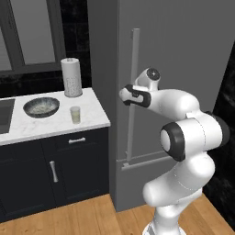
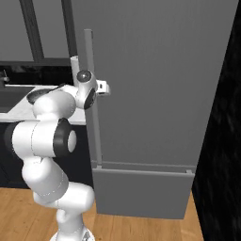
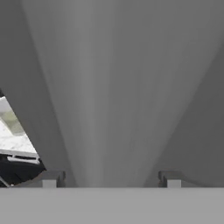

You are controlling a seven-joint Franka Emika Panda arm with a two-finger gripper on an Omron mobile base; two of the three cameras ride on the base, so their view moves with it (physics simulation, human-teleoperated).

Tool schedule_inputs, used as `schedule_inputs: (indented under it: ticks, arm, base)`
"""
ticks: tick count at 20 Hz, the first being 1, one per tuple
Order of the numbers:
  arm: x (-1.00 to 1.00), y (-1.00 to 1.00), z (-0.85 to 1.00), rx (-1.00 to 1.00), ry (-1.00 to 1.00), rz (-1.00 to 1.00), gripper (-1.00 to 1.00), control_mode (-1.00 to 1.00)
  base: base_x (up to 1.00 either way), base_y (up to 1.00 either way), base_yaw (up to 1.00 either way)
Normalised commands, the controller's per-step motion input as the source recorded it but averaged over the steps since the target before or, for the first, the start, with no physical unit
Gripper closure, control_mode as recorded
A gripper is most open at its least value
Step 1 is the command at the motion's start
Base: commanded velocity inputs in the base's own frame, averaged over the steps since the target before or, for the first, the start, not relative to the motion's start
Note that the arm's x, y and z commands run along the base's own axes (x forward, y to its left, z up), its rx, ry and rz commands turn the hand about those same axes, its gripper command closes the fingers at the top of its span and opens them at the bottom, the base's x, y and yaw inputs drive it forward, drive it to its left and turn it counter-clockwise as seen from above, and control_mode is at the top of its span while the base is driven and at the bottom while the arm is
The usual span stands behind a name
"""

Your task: Grab a lemon wedge from the fridge and one ice cube from the ice bowl, and put them in the glass of lemonade.

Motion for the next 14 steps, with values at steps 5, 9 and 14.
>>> schedule_inputs:
  ticks: [5,9,14]
  arm:
    - [0.33,-0.01,0.0,0.0,0.01,0.0,1.0,-1.0]
    - [0.01,-0.44,0.0,0.0,0.0,-0.08,1.0,-1.0]
    - [0.0,-0.73,0.0,0.0,0.0,-0.17,1.0,-1.0]
  base:
    - [0.0,0.0,0.0]
    - [0.0,0.0,0.0]
    - [0.0,0.0,0.0]
